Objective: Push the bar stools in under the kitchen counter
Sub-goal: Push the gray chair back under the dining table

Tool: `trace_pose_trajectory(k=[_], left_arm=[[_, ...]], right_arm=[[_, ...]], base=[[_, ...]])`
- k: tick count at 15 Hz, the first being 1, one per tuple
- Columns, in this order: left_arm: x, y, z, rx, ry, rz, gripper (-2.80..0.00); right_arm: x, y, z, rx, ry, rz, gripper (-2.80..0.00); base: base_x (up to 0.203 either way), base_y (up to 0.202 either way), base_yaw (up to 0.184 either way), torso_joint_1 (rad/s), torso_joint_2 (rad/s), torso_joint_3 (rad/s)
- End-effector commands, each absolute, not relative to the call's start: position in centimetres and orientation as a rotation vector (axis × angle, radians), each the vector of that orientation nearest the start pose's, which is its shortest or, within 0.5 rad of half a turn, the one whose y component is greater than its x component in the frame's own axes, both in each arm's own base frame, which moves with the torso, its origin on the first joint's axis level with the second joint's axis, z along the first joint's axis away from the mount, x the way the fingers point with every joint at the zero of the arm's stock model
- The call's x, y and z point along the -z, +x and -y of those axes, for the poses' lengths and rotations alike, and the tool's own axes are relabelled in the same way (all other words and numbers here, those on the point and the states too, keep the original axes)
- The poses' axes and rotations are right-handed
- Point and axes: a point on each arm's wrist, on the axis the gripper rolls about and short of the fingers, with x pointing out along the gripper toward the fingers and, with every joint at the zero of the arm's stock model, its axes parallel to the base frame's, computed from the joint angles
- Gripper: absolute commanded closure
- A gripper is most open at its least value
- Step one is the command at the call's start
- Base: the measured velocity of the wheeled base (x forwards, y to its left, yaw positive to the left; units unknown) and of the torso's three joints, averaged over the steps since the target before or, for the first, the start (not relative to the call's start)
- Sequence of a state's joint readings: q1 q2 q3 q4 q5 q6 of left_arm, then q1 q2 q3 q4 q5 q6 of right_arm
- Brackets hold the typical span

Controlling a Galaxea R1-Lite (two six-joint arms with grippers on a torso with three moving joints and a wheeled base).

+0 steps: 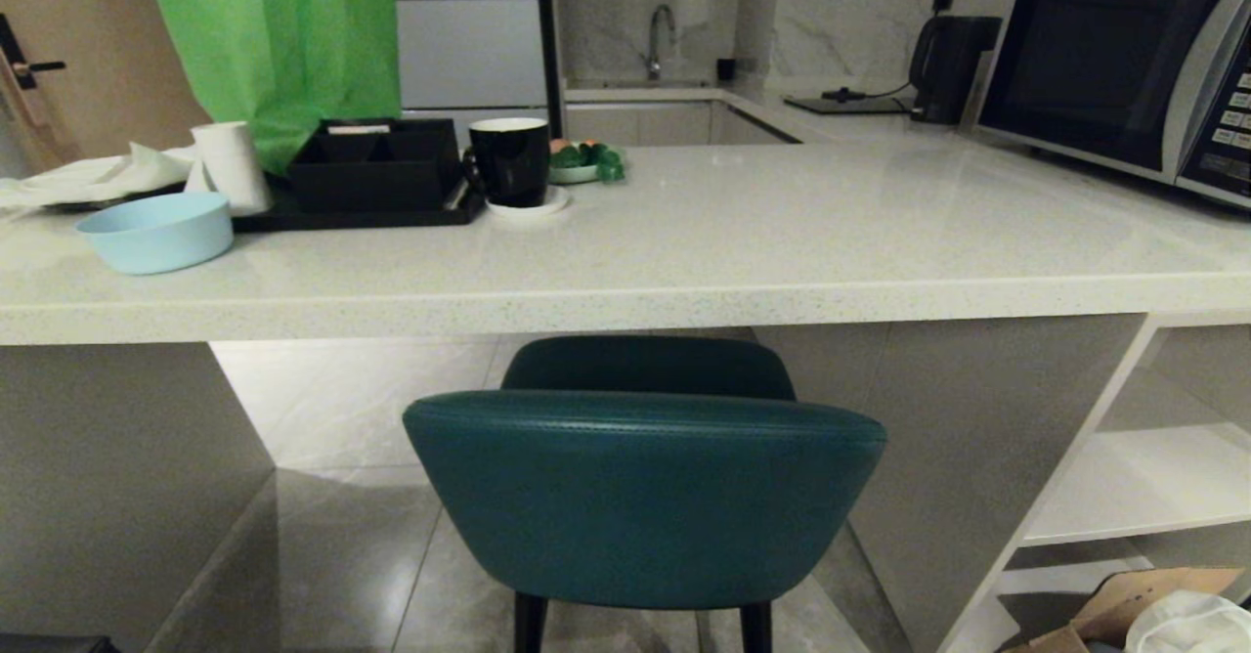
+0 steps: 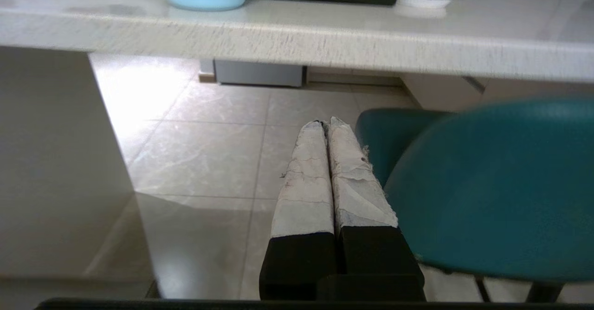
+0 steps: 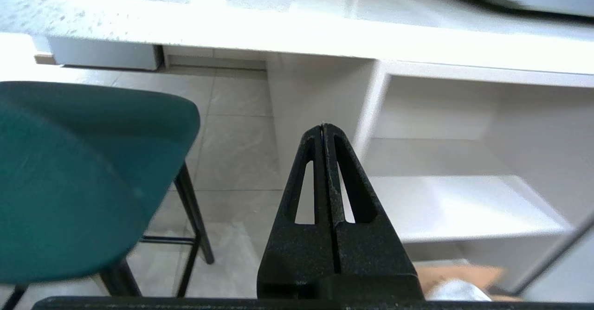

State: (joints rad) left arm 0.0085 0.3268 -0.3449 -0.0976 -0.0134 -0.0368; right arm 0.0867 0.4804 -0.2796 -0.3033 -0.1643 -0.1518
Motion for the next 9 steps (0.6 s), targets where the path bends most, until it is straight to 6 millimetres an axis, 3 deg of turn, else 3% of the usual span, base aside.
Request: trace_pose_trajectory(k=[1,3,5,9], left_arm=[[-17.3,-3.5,0.1,0.016,-0.029,0.202,0.00],[-15.4,-4.6,0.2,0.072,-0.018,0.167,0.00],[-13.4,-5.0,0.3,0.094,-0.005,0.113,0.00],[-10.0,-3.7,0.2,0.089,0.037,-0.009,0.00]], right_arm=[[-17.7,-2.2,0.5,0.106,-0.135,0.171,0.00],[-15.7,-4.9,0.4,0.098,-0.145,0.162,0.00],[-14.1,-5.8,0.2,0.064,-0.142,0.123,0.00],[-10.2,-3.6,-0.1,-0.049,-0.139,0.025,0.00]], base=[[0.000,0.000,0.000,0.000,0.00,0.000],[0.000,0.000,0.000,0.000,0.00,0.000],[0.000,0.000,0.000,0.000,0.00,0.000],[0.000,0.000,0.000,0.000,0.00,0.000]])
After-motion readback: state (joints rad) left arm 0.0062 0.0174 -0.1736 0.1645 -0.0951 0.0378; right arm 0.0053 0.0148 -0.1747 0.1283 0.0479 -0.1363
